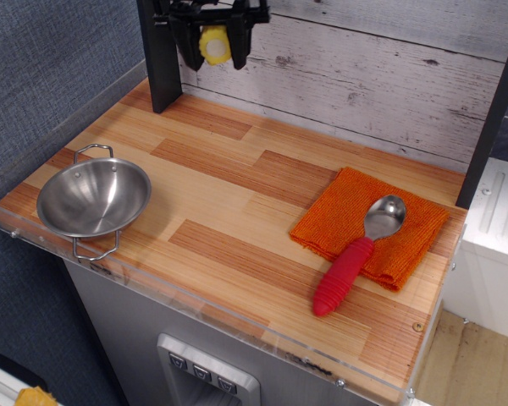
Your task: Place the salt bottle on the far edge of the table
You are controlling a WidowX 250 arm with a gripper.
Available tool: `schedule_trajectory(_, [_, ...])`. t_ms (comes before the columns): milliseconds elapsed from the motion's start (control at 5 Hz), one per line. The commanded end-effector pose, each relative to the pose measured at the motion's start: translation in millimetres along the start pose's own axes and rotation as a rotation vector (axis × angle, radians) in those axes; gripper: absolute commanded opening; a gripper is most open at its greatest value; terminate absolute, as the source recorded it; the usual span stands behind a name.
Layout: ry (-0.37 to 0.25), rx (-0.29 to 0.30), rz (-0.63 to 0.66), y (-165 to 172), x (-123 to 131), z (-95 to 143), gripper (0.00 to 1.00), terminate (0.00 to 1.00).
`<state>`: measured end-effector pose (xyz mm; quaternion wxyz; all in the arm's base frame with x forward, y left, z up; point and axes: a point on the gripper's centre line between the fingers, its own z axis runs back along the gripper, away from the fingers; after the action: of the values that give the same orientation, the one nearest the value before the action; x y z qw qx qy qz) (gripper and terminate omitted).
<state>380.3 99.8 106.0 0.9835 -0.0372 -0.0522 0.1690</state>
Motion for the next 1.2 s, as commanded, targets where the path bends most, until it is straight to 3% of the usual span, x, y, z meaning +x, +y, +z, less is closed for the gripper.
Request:
schedule_trajectory(0, [0.036,0.023,-0.024,16.3,0.0,-29.3,0.0,0.0])
schedule_trajectory(1000, [0.15,0.033,-0.024,25.1,-22.6,-73.0,0.0,0.0])
